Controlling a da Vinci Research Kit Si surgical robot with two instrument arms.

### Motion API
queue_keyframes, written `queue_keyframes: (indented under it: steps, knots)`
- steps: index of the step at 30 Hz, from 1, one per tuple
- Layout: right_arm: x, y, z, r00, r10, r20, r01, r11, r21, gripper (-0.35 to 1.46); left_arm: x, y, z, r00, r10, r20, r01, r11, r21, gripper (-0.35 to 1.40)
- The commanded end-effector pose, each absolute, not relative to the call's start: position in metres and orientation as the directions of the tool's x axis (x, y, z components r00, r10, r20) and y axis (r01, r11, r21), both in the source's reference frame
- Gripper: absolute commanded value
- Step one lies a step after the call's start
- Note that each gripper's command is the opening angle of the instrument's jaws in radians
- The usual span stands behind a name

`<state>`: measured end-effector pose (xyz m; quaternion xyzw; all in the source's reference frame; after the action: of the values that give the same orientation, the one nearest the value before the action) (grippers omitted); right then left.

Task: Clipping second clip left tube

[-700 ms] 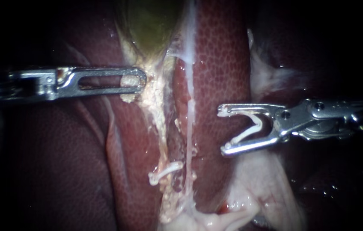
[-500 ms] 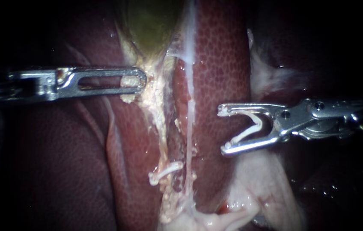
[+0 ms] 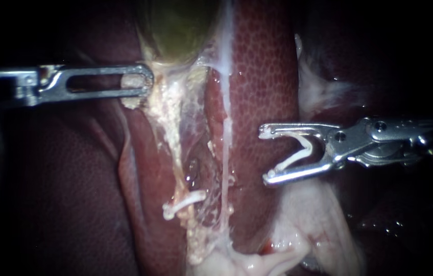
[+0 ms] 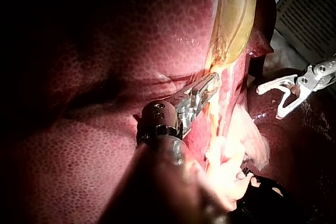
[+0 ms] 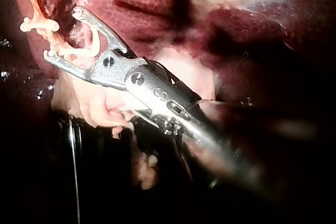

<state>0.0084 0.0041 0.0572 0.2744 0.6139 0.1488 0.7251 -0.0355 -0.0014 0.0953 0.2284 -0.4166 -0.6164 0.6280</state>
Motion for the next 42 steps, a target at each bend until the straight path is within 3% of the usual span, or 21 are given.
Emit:
queue_keyframes:
  steps: [1,17,32,42]
  knots:
    - [0.0084,0.0041,0.0572,0.202,0.553,-0.808,0.121,0.805,0.581,0.6,-0.0353,-0.0014,0.0948,-0.107,-0.963,0.246,0.584,0.139,0.8,-0.35]
    - [0.0095,0.0037,0.0574,0.195,0.552,-0.811,0.125,0.806,0.578,0.6,-0.0349,-0.0013,0.0936,-0.114,-0.96,0.257,0.58,0.146,0.802,-0.35]
    - [0.0173,0.0001,0.0606,0.153,0.546,-0.823,0.172,0.806,0.567,0.6,-0.035,-0.0015,0.0936,-0.114,-0.959,0.258,0.581,0.146,0.801,-0.35]
    - [0.0209,-0.0017,0.0641,0.168,0.566,-0.807,0.179,0.788,0.589,0.6,-0.035,-0.0016,0.0935,-0.115,-0.959,0.258,0.582,0.145,0.8,-0.35]
